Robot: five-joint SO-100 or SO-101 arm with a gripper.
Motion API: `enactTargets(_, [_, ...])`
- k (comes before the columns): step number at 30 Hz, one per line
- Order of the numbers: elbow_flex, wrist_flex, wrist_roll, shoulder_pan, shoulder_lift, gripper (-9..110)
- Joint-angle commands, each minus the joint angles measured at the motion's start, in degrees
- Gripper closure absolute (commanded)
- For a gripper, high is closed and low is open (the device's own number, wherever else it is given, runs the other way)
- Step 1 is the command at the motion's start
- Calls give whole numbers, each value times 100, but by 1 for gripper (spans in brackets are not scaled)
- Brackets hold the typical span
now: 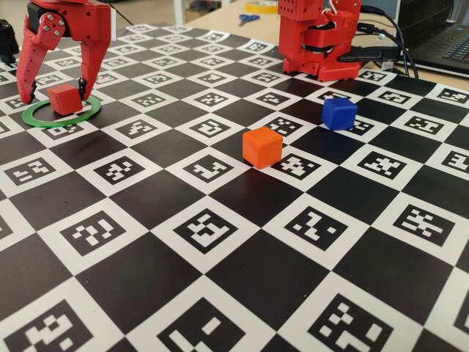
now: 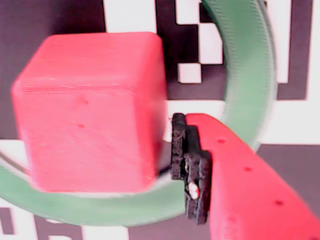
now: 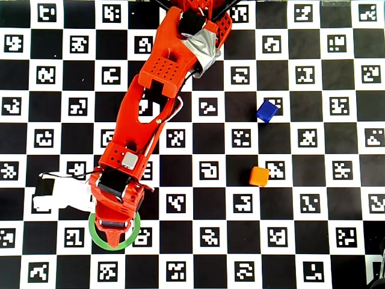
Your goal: Grab the red cube then put it in the green circle then put the blue cube on top and finally the orange cube on top
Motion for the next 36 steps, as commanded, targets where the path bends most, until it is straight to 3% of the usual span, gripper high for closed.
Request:
enactTargets(1, [-264,378,149,79,1151,63])
enactTargets(12, [264,1354,457,-79,2610,64])
enactTargets(25, [3990,712,105,-316,5379,64])
enactTargets(36, [6179,378,-53,-870,7066,64])
